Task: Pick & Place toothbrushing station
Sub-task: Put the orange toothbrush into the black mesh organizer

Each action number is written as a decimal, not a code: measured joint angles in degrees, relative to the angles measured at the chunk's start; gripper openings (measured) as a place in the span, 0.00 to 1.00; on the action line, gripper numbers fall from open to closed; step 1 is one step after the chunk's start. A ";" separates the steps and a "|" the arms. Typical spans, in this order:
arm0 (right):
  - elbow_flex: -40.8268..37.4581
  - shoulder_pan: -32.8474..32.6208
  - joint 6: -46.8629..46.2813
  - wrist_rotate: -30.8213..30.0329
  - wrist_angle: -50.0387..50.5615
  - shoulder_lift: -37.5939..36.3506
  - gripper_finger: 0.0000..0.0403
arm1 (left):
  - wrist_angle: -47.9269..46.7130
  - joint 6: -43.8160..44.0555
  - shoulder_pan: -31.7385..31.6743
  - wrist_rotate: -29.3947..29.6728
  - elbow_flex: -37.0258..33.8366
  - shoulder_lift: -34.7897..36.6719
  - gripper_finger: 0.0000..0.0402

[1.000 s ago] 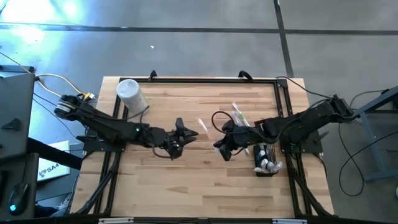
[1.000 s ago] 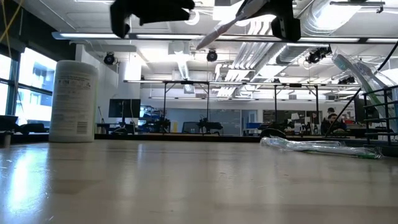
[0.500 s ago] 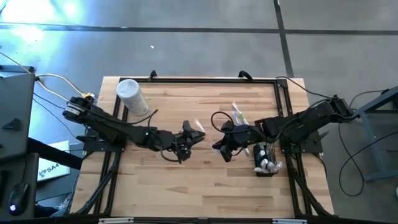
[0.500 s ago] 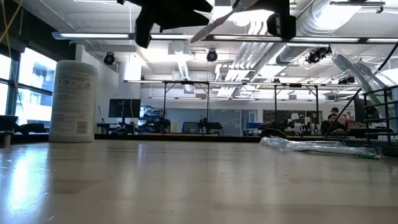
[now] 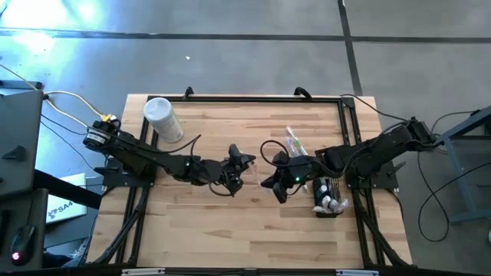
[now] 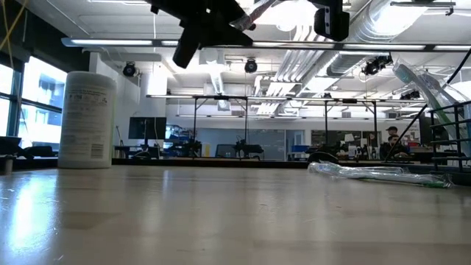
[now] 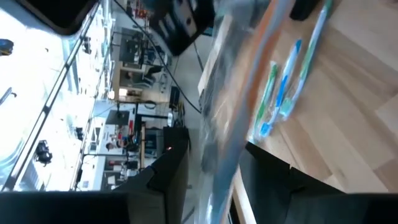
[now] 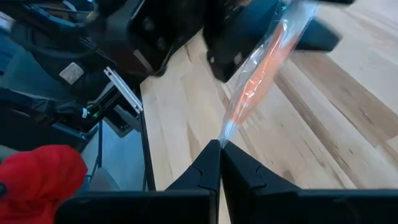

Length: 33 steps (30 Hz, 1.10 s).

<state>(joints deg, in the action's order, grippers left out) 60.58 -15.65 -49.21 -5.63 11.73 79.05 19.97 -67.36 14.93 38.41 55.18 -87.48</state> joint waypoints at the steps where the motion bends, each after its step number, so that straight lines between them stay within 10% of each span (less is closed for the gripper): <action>1: 0.00 -0.18 0.00 0.00 0.02 0.02 0.00 | -0.01 0.07 -0.04 0.01 0.00 0.00 0.33; 9: 0.02 -0.51 1.84 0.45 -0.42 0.02 0.00 | -2.68 0.27 0.10 -0.15 0.04 -0.01 0.04; 19: 0.04 -0.49 13.97 0.95 -0.26 0.02 0.02 | -4.90 3.42 0.14 -0.06 0.04 0.00 0.04; 28: 0.00 -0.32 20.99 0.45 -2.11 -0.88 0.30 | -11.07 9.02 0.42 -2.23 0.06 1.69 0.04; 33: 0.02 0.49 16.20 -9.69 7.01 -4.86 0.37 | -17.36 19.10 0.15 -8.43 0.06 7.20 0.04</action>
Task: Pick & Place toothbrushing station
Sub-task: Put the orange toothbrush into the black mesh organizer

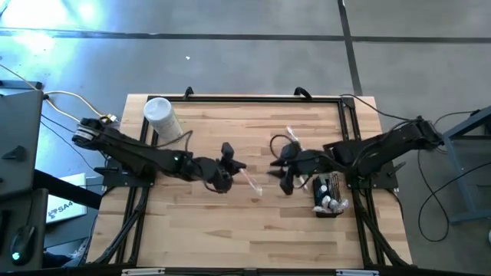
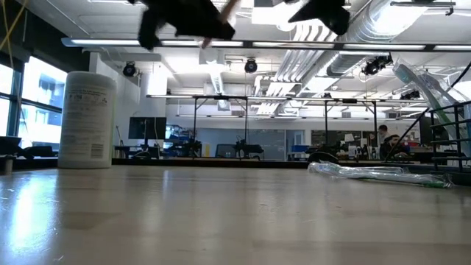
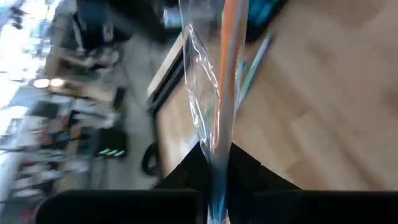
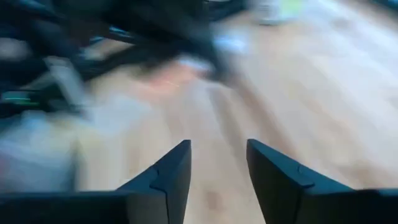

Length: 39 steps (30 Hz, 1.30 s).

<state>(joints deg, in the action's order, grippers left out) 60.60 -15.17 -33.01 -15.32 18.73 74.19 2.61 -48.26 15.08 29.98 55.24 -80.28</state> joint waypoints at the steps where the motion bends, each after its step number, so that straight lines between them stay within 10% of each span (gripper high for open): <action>1: -0.09 0.02 -0.09 -2.20 2.15 -0.65 0.36 | -1.31 2.29 -0.36 -2.72 0.01 1.44 0.04; 9: 0.00 -3.85 9.10 -6.51 -5.66 -1.74 0.31 | 1.29 24.83 -7.23 -27.47 0.02 5.77 0.04; 39: -0.02 -3.78 37.33 -4.57 -32.73 5.96 0.31 | 11.28 28.63 -7.97 -28.13 -1.57 1.57 0.04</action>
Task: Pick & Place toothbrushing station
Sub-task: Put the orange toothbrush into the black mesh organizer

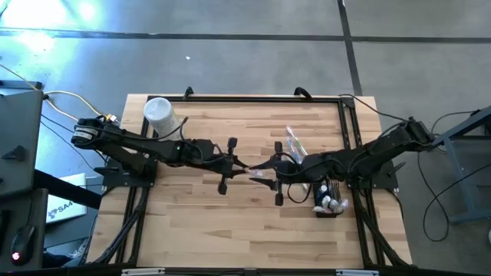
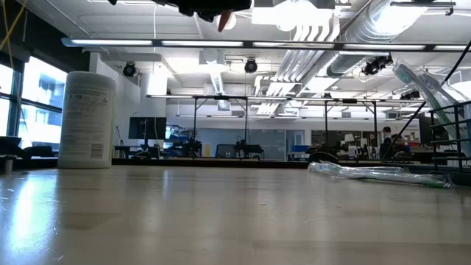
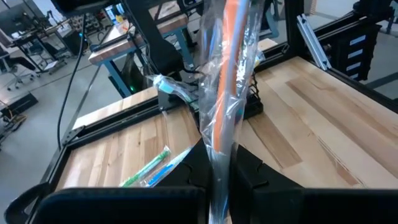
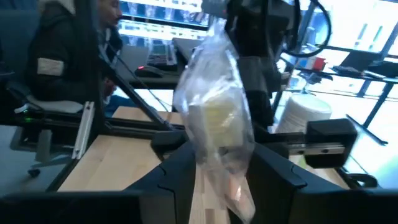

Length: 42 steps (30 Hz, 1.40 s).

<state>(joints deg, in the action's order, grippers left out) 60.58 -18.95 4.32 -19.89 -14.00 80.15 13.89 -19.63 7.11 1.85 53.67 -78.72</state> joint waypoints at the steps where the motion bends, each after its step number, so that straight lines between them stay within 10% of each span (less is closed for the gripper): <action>1: 0.00 0.05 0.04 0.68 0.02 0.01 0.31 | -0.12 -0.01 0.00 0.02 0.00 0.00 0.04; 10: 0.00 0.21 1.11 4.01 0.36 -0.05 0.04 | -0.55 0.36 0.11 0.14 0.00 -0.04 0.08; 29: 0.09 -0.61 -11.53 1.96 11.76 -2.31 0.03 | -2.15 0.43 0.07 -1.89 0.00 -0.04 0.30; 42: 8.08 -8.32 -23.40 -19.14 40.97 -15.20 0.03 | -7.53 0.66 -0.04 4.79 0.09 -0.02 0.58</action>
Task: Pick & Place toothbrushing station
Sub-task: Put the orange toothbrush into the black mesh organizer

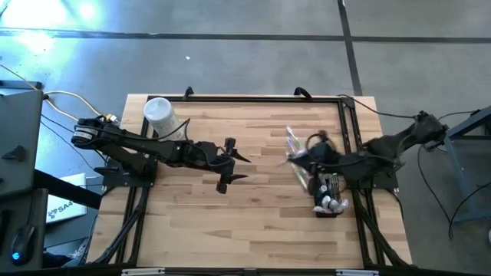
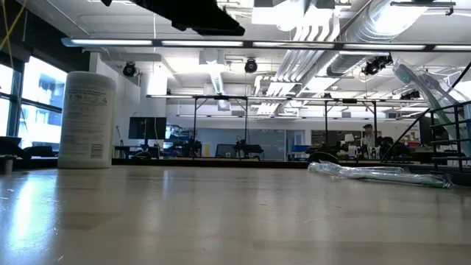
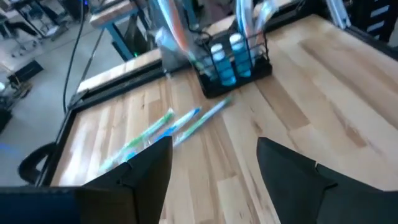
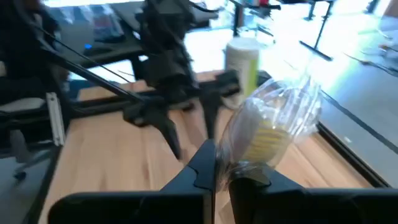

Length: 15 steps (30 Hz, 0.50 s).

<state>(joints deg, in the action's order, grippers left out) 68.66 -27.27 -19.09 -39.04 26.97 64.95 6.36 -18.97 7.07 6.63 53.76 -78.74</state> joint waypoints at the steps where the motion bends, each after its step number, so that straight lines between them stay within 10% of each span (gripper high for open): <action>1: 0.88 -0.88 -2.11 -1.83 3.70 -0.85 0.03 | -0.86 0.28 0.00 0.09 0.00 0.00 0.58; 15: 11.68 -4.56 -28.56 -0.13 31.23 -3.55 0.03 | -12.49 5.34 0.04 0.57 0.00 0.00 0.58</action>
<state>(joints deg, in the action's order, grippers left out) 80.33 -31.83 -47.64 -39.16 58.20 61.40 -6.13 -13.63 7.11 7.20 53.76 -78.74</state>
